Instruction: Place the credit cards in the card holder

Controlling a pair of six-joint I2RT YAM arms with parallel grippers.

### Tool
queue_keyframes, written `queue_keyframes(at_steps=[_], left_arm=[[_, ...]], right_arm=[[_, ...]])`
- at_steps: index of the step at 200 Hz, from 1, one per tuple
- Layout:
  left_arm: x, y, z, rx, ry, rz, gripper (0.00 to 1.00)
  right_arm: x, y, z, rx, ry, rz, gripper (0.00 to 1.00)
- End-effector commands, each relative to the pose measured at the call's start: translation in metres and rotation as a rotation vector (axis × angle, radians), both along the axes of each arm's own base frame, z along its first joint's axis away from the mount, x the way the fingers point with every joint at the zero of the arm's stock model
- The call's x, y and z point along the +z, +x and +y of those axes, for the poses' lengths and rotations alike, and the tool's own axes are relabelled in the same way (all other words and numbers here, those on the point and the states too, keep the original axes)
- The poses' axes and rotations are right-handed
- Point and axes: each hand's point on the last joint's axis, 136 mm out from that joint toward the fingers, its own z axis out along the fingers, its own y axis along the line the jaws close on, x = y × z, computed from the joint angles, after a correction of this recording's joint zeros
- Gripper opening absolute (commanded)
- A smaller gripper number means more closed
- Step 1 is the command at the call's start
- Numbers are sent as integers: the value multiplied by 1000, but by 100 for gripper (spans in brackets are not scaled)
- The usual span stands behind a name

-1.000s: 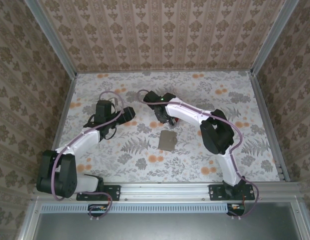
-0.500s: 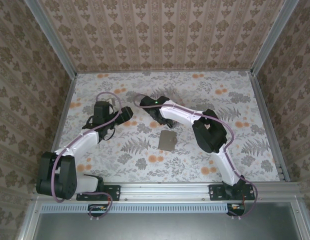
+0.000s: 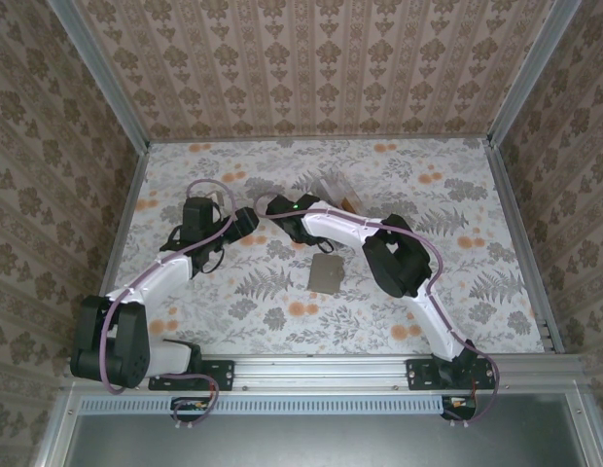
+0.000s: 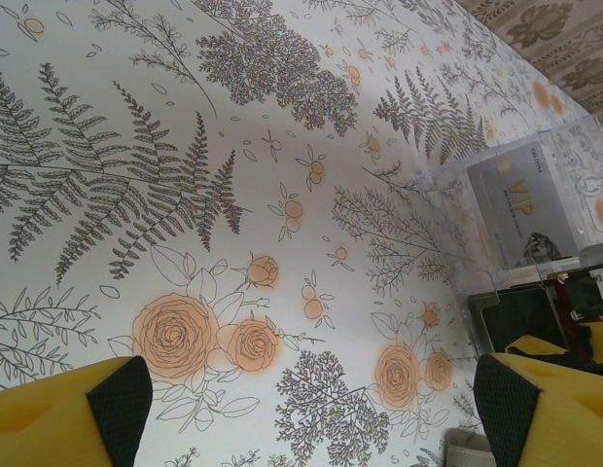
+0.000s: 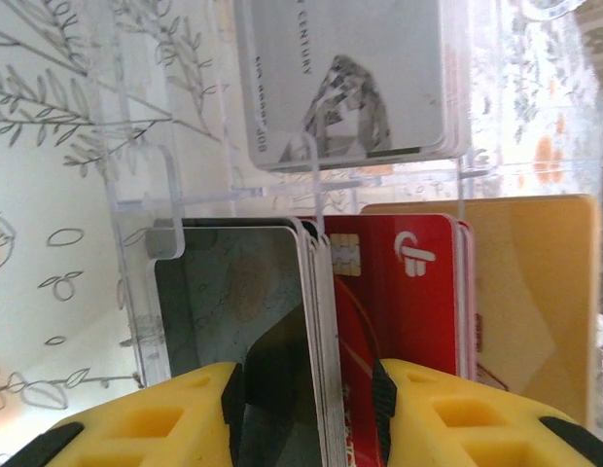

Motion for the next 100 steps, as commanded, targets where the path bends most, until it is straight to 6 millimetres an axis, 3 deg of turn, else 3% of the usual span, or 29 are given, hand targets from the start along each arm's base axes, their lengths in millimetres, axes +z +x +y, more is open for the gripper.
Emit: queue_keyframes(at_steps=[1, 100], left_arm=[[4, 1, 2, 12, -18, -15, 89], [2, 4, -2, 1, -30, -4, 89]], right_arm=[[18, 5, -10, -2, -79, -49, 43], [31, 3, -10, 3, -49, -63, 31]])
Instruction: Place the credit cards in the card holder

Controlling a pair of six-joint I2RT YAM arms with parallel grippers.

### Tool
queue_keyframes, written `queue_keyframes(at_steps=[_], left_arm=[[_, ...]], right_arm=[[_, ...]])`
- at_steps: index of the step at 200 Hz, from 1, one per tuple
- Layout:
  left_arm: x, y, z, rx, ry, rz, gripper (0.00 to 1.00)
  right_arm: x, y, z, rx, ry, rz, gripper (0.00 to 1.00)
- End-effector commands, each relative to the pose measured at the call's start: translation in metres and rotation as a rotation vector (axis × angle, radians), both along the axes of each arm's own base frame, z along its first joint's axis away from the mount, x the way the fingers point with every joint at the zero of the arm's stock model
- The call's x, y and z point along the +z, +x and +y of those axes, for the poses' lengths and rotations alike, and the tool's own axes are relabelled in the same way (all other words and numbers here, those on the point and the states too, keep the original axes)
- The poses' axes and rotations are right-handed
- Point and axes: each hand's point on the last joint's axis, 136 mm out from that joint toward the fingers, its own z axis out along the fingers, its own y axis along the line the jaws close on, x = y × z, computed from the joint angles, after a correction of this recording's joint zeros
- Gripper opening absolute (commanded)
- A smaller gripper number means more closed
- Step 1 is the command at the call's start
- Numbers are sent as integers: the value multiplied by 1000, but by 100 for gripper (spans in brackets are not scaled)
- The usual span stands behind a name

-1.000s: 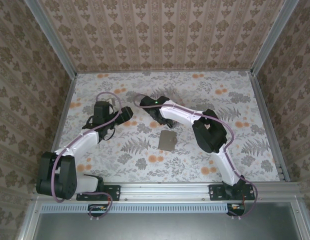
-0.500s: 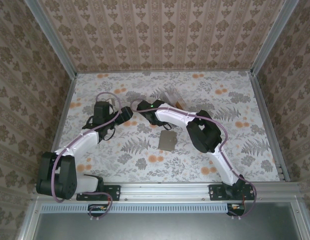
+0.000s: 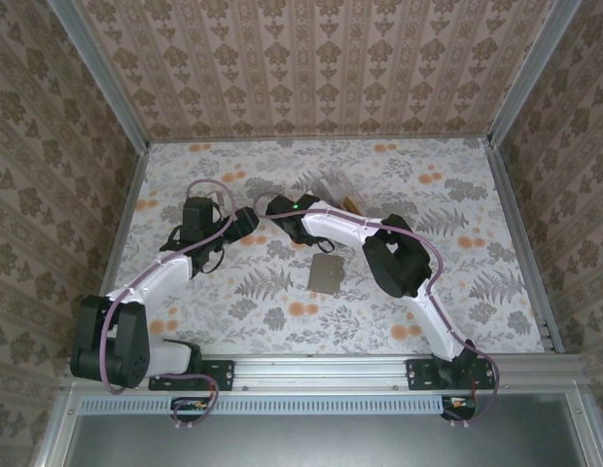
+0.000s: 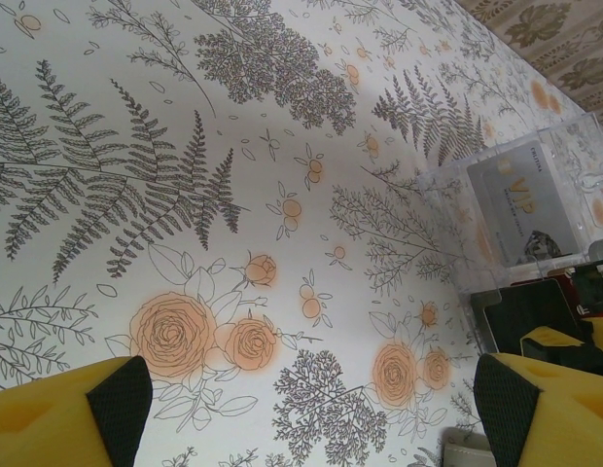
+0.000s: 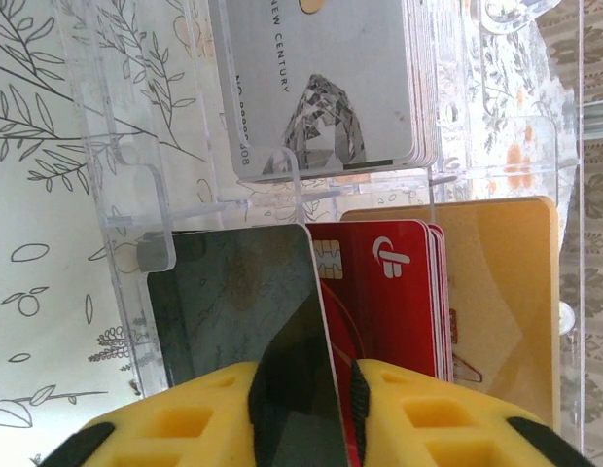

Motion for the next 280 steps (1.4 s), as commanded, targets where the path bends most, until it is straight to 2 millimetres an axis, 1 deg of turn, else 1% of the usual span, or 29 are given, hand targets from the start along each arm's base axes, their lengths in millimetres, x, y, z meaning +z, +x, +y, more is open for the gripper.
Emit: queue_keyframes(at_steps=[1, 28, 65, 126, 130, 140, 153, 213, 224, 242, 280], left_arm=[[2, 4, -1, 4, -25, -6, 89], [2, 4, -2, 2, -27, -3, 89], [2, 4, -4, -4, -33, 0, 89], [0, 4, -4, -5, -38, 9, 89], [0, 4, -5, -7, -38, 10, 89], [0, 4, -5, -6, -38, 8, 89], [0, 5, -5, -6, -39, 7, 89], [-1, 5, -5, -5, -40, 11, 89], [-1, 5, -4, -4, -39, 10, 89], [-2, 5, -5, -4, -39, 11, 89], [-2, 5, -5, -5, -38, 14, 89]], right_arm=[[26, 0, -7, 3, -19, -40, 31], [28, -1, -6, 3, -7, -38, 30], [30, 0, -8, 3, -13, -43, 31], [18, -1, -7, 7, 4, -5, 31], [18, -1, -7, 9, 4, -3, 32], [11, -4, -1, 21, 47, 32, 35], [7, -4, 1, 23, 51, 41, 39], [-8, 2, -4, 24, -30, 47, 44], [-5, 5, -8, 23, -72, 22, 44], [-7, 7, -9, 31, -102, 18, 45], [-9, 10, -11, 35, -129, 1, 45]])
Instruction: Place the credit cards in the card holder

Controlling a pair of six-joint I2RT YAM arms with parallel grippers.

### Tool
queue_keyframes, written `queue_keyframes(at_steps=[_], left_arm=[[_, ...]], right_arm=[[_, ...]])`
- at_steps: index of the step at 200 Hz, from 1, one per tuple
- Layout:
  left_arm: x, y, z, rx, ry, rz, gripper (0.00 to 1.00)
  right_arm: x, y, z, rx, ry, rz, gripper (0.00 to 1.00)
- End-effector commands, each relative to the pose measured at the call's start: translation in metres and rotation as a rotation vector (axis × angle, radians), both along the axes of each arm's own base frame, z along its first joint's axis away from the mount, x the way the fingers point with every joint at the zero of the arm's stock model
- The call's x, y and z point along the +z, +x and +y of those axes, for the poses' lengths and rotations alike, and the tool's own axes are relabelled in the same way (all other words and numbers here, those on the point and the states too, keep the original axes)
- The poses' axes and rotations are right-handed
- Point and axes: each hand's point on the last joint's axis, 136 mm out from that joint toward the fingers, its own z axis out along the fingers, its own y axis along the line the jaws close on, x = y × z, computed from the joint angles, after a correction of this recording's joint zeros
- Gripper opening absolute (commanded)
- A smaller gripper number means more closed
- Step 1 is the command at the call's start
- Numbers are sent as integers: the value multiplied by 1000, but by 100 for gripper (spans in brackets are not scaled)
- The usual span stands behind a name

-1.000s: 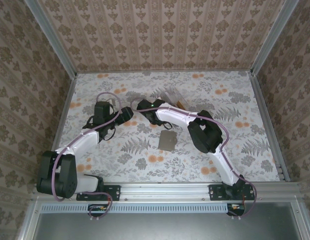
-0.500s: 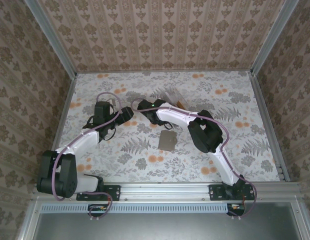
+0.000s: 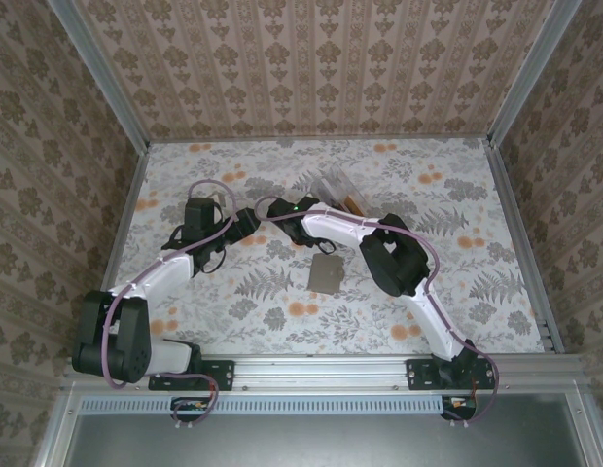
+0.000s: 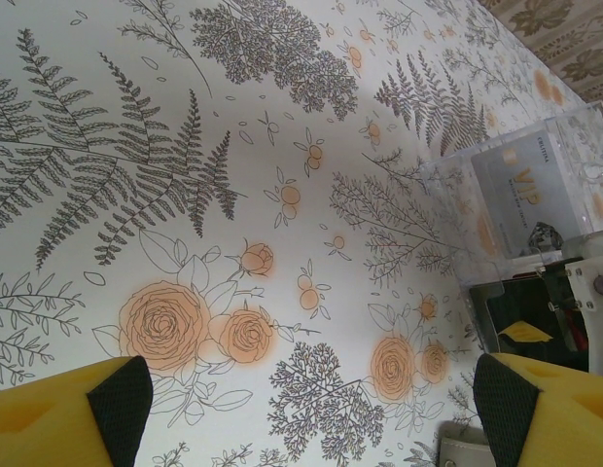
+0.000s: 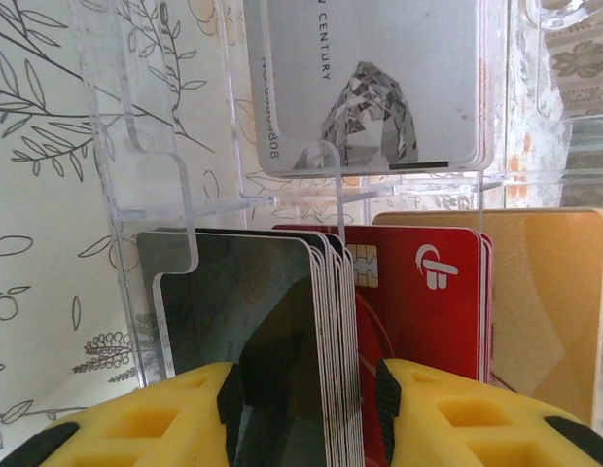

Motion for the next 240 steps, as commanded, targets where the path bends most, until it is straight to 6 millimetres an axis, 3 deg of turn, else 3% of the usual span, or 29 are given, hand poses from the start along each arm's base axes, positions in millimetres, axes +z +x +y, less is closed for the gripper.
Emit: queue_keyframes(at_steps=[1, 48, 160, 240], left_arm=[[5, 5, -1, 2, -18, -17, 89], [5, 5, -1, 2, -19, -17, 89], [6, 6, -2, 1, -21, -17, 89], [4, 5, -2, -1, -20, -10, 89]], right_arm=[[1, 6, -7, 4, -71, -30, 45], [15, 9, -11, 4, -104, -74, 43], [33, 5, -11, -2, -38, -93, 27], [36, -3, -5, -9, 56, -43, 17]])
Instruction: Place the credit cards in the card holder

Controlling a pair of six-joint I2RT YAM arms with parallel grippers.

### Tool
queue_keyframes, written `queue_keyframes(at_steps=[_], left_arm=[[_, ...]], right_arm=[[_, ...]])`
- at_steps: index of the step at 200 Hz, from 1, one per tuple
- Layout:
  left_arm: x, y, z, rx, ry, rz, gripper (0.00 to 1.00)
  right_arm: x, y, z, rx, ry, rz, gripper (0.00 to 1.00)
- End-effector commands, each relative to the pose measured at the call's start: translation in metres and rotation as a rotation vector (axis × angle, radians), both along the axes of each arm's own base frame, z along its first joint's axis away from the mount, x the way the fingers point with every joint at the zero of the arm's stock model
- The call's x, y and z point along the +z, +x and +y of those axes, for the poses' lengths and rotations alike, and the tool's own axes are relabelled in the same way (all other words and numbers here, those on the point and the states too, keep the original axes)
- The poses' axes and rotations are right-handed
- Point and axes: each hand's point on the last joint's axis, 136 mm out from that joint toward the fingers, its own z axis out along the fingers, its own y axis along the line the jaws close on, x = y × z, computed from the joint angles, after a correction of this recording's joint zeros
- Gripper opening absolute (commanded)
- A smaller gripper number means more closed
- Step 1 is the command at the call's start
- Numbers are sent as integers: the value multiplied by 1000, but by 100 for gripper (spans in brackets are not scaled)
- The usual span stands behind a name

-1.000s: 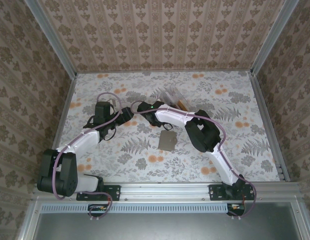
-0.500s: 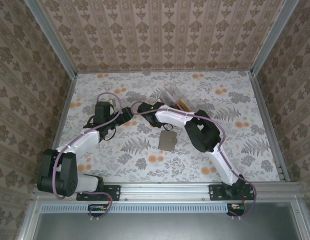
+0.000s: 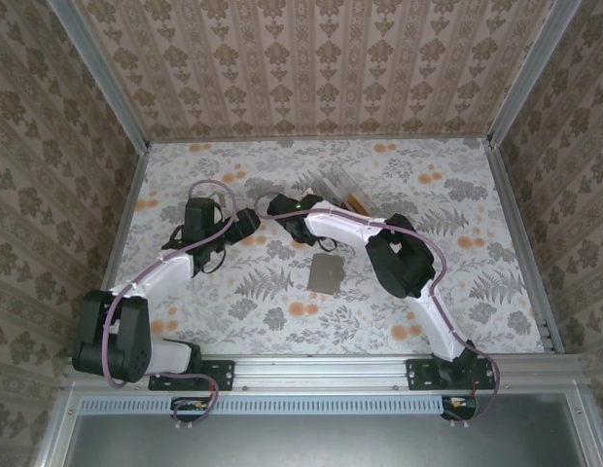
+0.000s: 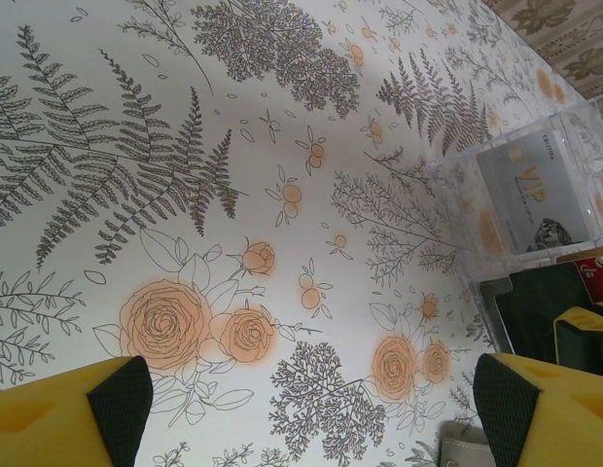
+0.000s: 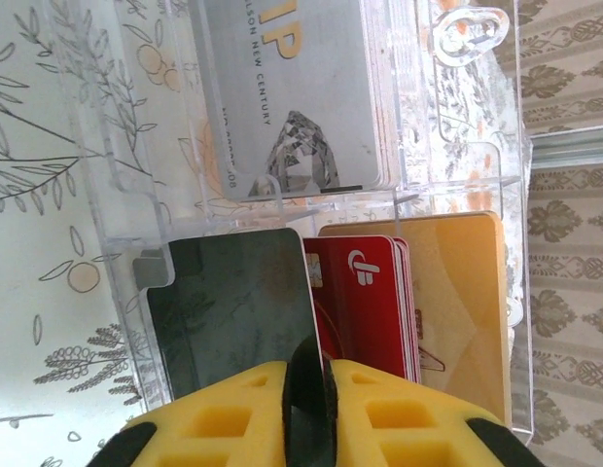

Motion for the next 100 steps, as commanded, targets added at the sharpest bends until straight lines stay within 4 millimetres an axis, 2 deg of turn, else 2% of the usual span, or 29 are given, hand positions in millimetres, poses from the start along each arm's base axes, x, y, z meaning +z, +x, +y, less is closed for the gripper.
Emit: queue_keyframes(at_steps=[1, 24, 100], left_arm=[[6, 5, -2, 0, -20, -14, 89], [6, 5, -2, 1, -22, -11, 89], [7, 4, -5, -11, -26, -2, 89]], right_arm=[[14, -7, -4, -19, 48, 14, 17], [15, -12, 1, -16, 114, 54, 10], [42, -23, 9, -44, 260, 92, 5]])
